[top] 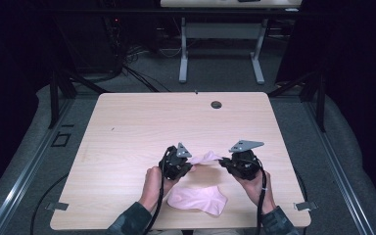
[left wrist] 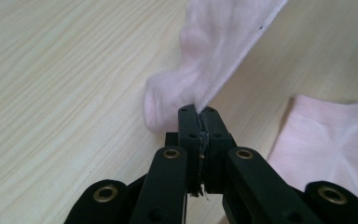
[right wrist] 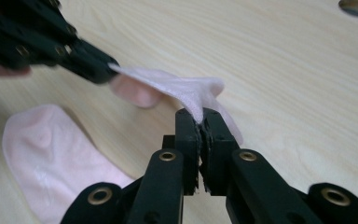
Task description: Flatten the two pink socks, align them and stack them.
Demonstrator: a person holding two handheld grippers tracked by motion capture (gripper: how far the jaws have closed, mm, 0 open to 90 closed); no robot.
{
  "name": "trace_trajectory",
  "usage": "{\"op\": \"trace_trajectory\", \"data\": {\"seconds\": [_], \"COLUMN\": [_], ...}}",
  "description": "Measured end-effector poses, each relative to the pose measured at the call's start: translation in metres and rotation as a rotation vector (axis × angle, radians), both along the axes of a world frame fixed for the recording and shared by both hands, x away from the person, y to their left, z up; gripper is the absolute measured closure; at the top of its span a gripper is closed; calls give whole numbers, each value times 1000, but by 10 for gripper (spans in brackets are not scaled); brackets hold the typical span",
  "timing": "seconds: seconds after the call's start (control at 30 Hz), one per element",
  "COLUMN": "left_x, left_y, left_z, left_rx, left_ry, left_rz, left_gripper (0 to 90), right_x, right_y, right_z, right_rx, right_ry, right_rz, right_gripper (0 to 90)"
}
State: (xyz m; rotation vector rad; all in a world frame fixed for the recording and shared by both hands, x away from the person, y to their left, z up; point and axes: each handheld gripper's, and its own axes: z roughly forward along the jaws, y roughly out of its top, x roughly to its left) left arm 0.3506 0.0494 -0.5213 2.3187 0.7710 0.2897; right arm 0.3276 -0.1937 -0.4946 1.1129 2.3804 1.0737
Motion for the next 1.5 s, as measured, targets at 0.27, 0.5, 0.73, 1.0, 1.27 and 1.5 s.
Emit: {"op": "trace_trajectory", "data": {"seconds": [0.27,0.5,0.73,1.0,1.27,1.5], "left_x": [-3,19,42,67,74,81], "left_y": [-2,-13,-9,3,13,13], "left_z": [15,8,4,-9,-18,-25], "left_rx": [-24,-24,-10,6,-19,-56], "left_ry": [181,270,290,260,240,247], "left_rz": [-107,-122,-92,34,81,114], "left_gripper": [888,885,841,594,509,547], "right_x": [-7,24,45,61,69,73], "right_y": [-15,-17,-14,-7,-17,-24], "right_z": [-1,-30,-46,-58,-59,-62], "right_rx": [-33,-37,12,-36,-7,-10], "right_ry": [166,210,160,213,197,198], "right_rz": [34,-11,10,-30,-94,-134], "right_gripper": [858,732,714,729,593,570]}}
